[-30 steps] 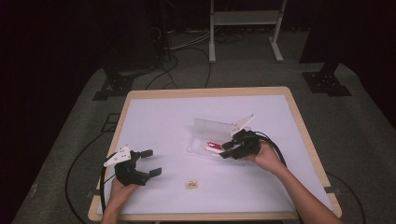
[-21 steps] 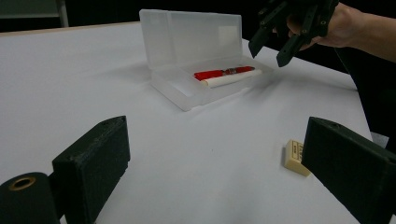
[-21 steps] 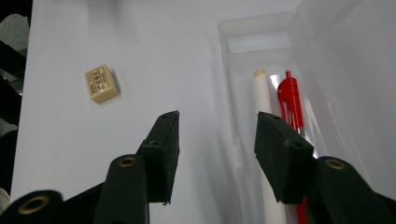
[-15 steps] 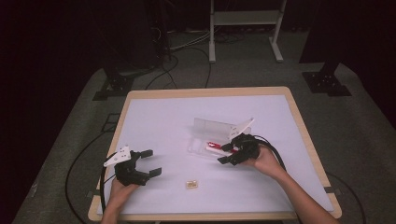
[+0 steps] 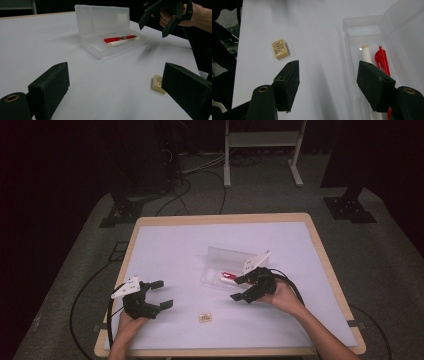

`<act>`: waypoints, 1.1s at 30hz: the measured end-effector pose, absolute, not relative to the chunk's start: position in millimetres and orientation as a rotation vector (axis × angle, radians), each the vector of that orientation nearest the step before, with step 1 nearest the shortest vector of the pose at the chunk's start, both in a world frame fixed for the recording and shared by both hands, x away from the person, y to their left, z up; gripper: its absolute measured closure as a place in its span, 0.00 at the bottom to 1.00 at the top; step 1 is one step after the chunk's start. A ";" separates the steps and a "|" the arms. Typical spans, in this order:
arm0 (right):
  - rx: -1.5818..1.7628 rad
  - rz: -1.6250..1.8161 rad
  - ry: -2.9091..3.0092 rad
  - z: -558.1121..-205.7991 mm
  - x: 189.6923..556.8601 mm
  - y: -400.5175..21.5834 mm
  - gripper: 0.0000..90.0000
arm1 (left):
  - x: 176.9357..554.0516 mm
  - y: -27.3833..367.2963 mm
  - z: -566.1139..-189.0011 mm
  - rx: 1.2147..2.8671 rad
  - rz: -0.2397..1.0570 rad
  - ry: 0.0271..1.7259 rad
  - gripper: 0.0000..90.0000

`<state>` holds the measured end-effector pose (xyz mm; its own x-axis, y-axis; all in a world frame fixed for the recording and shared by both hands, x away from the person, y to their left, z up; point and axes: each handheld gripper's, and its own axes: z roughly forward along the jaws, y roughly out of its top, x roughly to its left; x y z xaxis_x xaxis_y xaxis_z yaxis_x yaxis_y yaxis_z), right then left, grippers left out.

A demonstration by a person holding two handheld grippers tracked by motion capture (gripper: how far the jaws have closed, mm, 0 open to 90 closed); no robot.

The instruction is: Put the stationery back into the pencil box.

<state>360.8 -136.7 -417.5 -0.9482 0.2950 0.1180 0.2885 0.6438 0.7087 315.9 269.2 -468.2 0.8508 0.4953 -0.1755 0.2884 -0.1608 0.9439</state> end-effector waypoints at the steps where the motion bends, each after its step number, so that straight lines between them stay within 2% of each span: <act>1: 0.504 1.222 2.841 -417.5 360.8 -136.7 0.37 | 315.9 269.2 -468.2 1.759 0.202 0.602 0.08; 33: 0.372 1.235 2.918 -422.9 342.9 -102.2 0.33 | 316.0 269.6 -468.0 1.763 0.201 0.601 0.08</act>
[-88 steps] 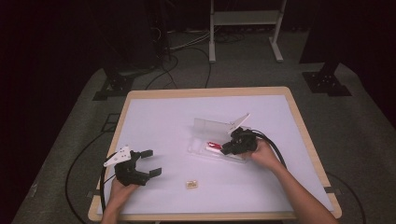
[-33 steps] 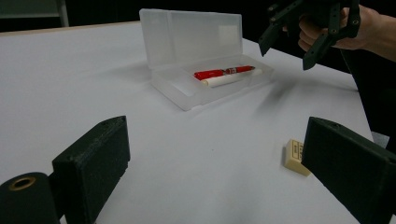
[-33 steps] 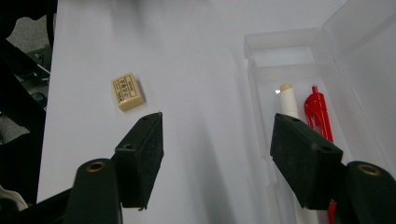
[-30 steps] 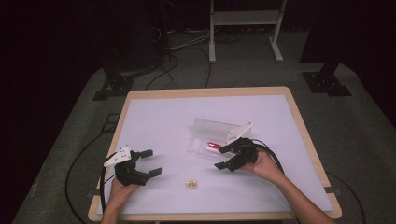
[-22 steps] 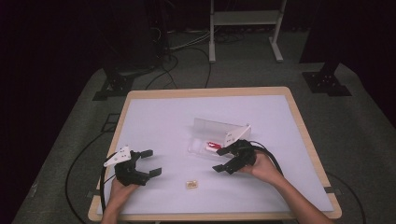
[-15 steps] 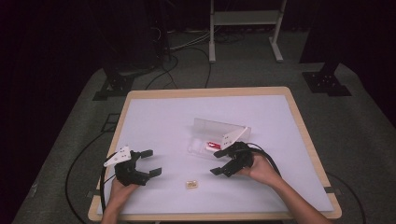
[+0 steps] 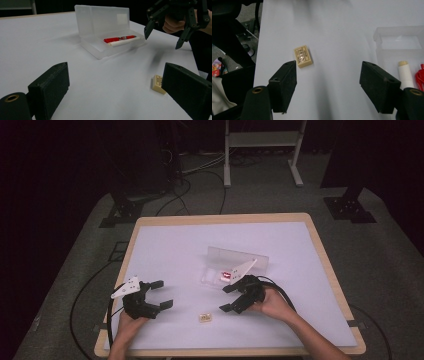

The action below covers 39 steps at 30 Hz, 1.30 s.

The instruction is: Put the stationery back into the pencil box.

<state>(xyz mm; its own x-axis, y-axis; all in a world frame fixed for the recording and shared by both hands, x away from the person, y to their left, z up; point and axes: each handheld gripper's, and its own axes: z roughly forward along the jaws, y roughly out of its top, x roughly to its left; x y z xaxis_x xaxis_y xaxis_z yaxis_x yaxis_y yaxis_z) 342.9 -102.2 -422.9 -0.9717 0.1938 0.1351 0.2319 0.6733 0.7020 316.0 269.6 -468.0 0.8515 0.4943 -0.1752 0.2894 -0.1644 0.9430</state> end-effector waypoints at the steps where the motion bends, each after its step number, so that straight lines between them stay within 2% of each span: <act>1: -0.358 -1.197 -2.829 -423.2 342.5 -101.1 0.33 | 316.0 269.5 -467.9 1.763 0.201 0.600 0.08; 39: -0.221 -1.166 -2.806 -435.8 332.9 -60.0 0.33 | 316.5 269.8 -467.9 1.762 0.200 0.615 0.04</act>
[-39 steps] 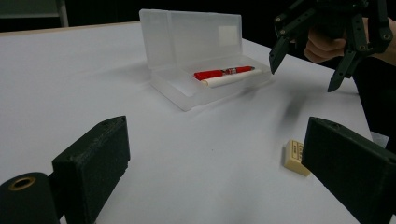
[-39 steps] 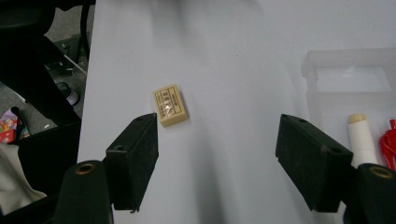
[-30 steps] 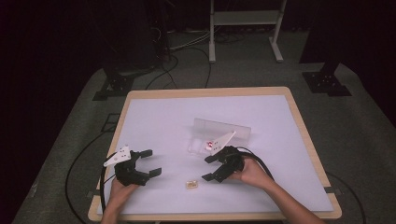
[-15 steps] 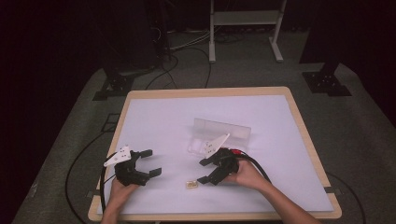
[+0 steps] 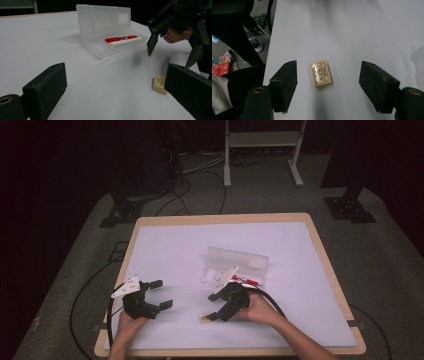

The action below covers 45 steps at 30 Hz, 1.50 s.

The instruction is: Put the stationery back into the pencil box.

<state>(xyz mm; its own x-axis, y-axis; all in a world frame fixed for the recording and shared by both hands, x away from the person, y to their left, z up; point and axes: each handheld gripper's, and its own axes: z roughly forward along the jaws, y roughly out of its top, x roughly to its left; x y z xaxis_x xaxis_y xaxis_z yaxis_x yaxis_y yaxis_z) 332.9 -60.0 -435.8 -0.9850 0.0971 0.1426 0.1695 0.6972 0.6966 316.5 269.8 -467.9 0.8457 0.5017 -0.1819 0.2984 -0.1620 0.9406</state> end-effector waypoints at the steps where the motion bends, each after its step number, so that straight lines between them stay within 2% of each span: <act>1: -0.221 -1.166 -2.806 -435.8 332.9 -60.0 0.33 | 316.5 269.8 -467.9 1.762 0.200 0.615 0.04; 13: -0.189 -1.147 -2.805 -441.5 331.2 -49.8 0.35 | 316.7 269.9 -468.0 1.758 0.199 0.624 0.03; 24: -0.161 -1.115 -2.813 -448.4 330.5 -43.2 0.41 | 316.9 270.1 -468.0 1.756 0.202 0.627 0.03; 41: -0.156 -1.090 -2.821 -452.6 330.0 -40.0 0.42 | 317.0 270.3 -467.4 1.757 0.213 0.637 0.02; 45: -0.144 -1.086 -2.825 -454.0 329.7 -39.4 0.48 | 316.8 269.9 -467.4 1.759 0.215 0.635 0.02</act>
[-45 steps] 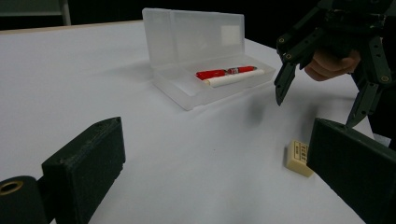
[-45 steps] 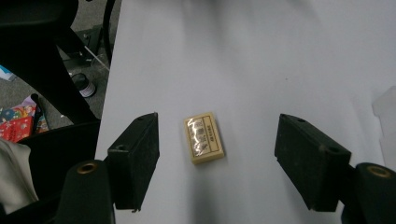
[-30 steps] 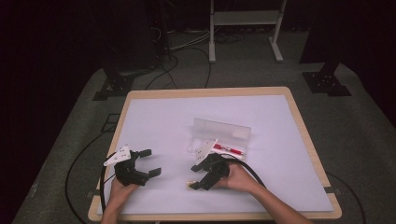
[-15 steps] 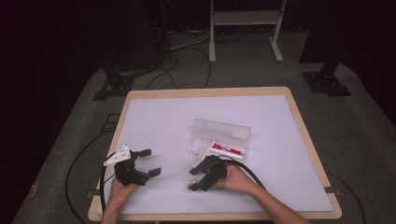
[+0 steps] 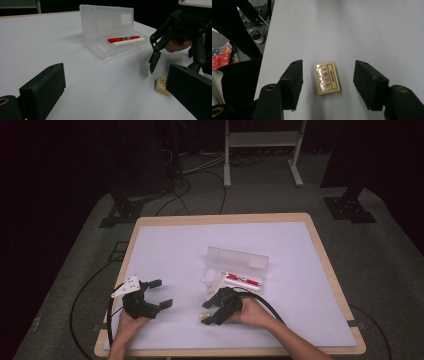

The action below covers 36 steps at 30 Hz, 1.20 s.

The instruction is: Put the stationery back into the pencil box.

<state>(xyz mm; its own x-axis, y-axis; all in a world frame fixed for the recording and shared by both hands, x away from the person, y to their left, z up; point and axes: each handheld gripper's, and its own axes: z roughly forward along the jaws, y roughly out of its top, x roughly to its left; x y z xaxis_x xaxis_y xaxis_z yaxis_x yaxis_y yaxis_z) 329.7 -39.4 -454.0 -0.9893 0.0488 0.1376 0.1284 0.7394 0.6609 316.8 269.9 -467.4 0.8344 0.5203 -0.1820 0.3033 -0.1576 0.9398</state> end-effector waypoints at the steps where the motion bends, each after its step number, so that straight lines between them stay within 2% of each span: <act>1: -0.141 -1.082 -2.826 -454.2 329.3 -39.2 0.50 | 317.1 270.1 -467.5 1.757 0.213 0.636 0.02; 3: -0.114 -1.072 -2.844 -454.4 327.6 -38.7 0.58 | 317.4 270.2 -467.6 1.754 0.208 0.644 0.02; 9: -0.097 -1.053 -2.858 -456.1 327.8 -37.6 0.67 | 317.3 270.2 -467.5 1.757 0.211 0.640 0.02; 17: -0.085 -1.028 -2.876 -459.0 328.1 -36.5 0.74 | 317.2 270.3 -467.5 1.755 0.210 0.639 0.02; 36: -0.123 -1.028 -2.873 -447.2 335.5 -42.6 0.75 | 317.4 270.4 -467.6 1.751 0.206 0.642 0.02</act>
